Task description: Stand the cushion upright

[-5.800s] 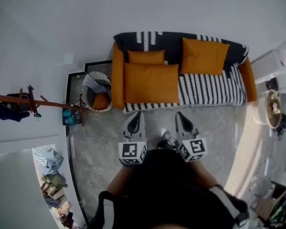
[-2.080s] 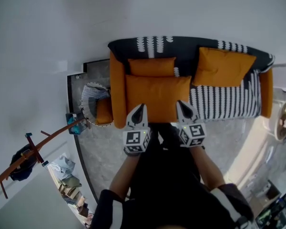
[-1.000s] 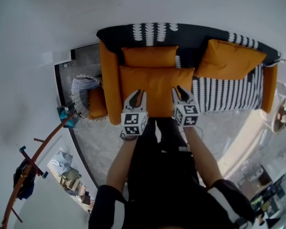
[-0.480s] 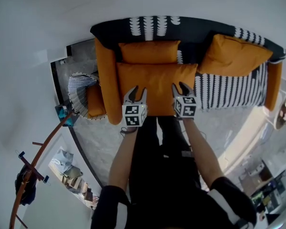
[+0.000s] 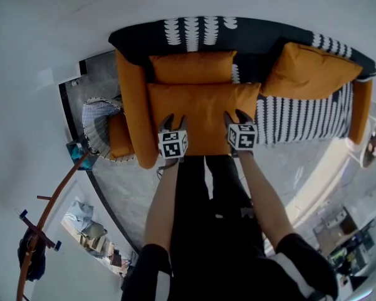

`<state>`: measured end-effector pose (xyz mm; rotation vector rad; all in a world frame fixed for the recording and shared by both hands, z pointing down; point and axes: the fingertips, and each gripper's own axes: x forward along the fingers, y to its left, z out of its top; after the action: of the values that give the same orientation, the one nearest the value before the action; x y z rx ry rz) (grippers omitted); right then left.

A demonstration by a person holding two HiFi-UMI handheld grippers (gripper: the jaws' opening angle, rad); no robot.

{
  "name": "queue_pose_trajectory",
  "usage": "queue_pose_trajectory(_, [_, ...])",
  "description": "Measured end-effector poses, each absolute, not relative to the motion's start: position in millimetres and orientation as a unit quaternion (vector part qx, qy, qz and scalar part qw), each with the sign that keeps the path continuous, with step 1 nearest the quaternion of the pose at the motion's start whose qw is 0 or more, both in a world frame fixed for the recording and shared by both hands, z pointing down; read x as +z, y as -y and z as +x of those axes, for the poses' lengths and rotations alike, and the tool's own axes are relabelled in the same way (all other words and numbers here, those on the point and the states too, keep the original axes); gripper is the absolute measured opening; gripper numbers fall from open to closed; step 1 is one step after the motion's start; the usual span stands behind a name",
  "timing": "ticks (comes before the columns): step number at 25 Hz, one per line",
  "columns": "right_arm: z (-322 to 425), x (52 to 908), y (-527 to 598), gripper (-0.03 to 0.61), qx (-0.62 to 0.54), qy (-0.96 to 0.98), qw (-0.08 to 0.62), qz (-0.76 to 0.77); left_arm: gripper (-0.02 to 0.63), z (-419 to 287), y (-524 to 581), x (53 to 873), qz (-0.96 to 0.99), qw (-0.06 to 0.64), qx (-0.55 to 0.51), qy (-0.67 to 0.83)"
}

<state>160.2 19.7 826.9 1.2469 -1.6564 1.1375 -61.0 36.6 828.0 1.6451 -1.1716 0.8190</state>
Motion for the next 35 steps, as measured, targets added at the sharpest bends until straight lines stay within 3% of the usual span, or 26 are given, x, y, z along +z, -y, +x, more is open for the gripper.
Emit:
queue_pose_trajectory(13, [180,896,-39,0.172,0.457,0.603,0.446,0.479,0.173,-76,-58,903,0.62,0.505,0.388,0.459])
queue_pose_trajectory(26, [182,917,-38,0.168,0.466,0.579,0.475,0.471,0.17,-78,-58,925,0.619,0.495,0.402,0.458])
queue_pose_trajectory(35, [176,924,-41,0.078,0.464,0.59,0.474,0.46,0.078,-74,-60,927,0.626,0.487,0.407,0.452])
